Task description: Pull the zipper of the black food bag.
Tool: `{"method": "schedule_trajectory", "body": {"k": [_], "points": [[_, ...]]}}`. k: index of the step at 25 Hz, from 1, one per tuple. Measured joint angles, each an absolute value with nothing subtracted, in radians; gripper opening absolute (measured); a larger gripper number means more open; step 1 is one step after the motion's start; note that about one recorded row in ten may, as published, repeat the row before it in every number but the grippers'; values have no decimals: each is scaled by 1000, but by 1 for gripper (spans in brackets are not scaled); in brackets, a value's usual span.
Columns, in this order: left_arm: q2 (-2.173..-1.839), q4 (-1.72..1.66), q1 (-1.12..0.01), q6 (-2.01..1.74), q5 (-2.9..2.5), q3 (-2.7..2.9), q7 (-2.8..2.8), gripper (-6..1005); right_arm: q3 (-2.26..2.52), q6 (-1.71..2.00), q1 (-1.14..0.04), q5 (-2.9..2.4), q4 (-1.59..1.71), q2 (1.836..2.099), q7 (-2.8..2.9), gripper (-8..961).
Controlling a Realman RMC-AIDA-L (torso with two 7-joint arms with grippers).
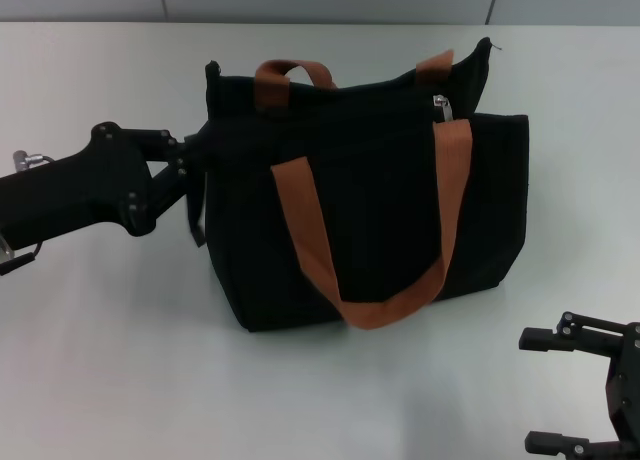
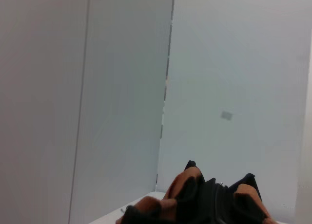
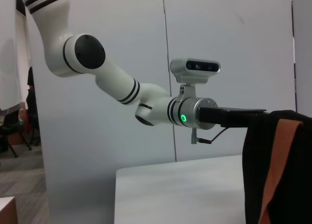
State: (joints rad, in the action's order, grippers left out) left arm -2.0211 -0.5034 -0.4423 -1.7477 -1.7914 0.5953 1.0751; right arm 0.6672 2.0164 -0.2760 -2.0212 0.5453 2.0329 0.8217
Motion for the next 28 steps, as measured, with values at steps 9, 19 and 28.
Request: {"method": "schedule_trajectory", "body": {"k": [9,19,28], "points": [[-1985,-572,-440,-1781,-1791,592,1220,191,667,1991,-279,-2018,545,2037,833,817],[-1986,-599,-449,-2004,-1781,611,1230,558,666,1936,-311,-2017,543,2061,835,817],[-2038,-594,-412,-2007,-1777,775,1088,814,666,1912,-331,-2019,518,2070,848,817]]}}
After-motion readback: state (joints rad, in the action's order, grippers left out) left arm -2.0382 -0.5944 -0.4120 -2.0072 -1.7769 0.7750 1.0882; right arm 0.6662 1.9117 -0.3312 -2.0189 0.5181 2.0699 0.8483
